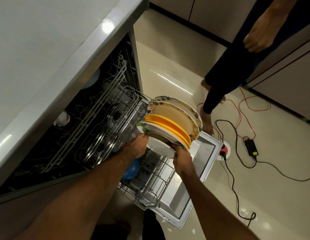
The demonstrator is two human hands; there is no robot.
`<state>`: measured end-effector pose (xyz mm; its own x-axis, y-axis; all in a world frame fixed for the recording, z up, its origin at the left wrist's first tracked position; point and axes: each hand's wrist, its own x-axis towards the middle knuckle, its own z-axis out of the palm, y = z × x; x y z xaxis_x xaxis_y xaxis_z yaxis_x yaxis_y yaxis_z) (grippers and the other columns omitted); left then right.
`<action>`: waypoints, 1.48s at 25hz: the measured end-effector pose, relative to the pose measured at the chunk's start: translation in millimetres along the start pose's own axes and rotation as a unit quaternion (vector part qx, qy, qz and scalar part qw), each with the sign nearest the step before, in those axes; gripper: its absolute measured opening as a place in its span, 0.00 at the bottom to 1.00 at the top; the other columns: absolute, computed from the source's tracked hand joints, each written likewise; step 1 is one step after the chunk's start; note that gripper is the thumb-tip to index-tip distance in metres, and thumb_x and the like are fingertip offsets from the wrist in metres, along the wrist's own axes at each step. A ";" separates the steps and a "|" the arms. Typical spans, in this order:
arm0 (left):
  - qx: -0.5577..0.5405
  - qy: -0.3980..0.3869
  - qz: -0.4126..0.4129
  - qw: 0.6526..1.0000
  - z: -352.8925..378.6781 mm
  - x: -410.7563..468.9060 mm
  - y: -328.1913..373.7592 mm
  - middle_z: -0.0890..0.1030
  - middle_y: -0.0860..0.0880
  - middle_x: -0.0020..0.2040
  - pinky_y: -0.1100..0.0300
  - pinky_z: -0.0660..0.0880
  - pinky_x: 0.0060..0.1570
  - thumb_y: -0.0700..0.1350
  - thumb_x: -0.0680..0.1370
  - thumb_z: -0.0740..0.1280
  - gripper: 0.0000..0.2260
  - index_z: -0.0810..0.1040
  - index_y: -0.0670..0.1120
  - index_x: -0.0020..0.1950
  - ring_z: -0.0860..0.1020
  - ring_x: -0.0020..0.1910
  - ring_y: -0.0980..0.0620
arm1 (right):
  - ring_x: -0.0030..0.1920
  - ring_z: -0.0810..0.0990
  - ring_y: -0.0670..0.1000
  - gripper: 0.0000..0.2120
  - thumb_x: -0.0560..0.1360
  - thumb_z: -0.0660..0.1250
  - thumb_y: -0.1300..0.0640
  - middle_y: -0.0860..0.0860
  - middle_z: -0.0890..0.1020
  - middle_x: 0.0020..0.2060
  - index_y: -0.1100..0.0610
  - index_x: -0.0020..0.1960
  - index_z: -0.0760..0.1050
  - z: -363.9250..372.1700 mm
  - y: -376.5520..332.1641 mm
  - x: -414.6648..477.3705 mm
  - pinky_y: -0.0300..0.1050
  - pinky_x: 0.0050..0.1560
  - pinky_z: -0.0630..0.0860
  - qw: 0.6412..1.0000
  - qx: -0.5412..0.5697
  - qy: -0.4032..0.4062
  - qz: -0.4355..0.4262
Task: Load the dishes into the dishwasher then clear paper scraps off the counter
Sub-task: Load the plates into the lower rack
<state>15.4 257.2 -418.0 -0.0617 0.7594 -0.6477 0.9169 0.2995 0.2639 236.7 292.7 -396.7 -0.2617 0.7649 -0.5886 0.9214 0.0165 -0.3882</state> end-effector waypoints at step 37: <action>0.172 0.224 -0.090 0.955 -236.3 -436.9 -119.3 0.40 0.41 0.84 0.46 0.38 0.79 0.70 0.76 0.66 0.52 0.43 0.42 0.84 0.39 0.83 0.41 | 0.85 0.41 0.48 0.53 0.74 0.63 0.23 0.46 0.44 0.85 0.49 0.86 0.46 -105.0 -388.7 -265.1 0.60 0.83 0.49 0.771 -0.154 0.037 -0.617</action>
<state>-160.3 26.1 2.4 -0.3233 0.9073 -0.2688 0.9458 0.3003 -0.1238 -22.0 151.1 -15.3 -0.9869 0.0801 0.1402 0.0127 0.9042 -0.4270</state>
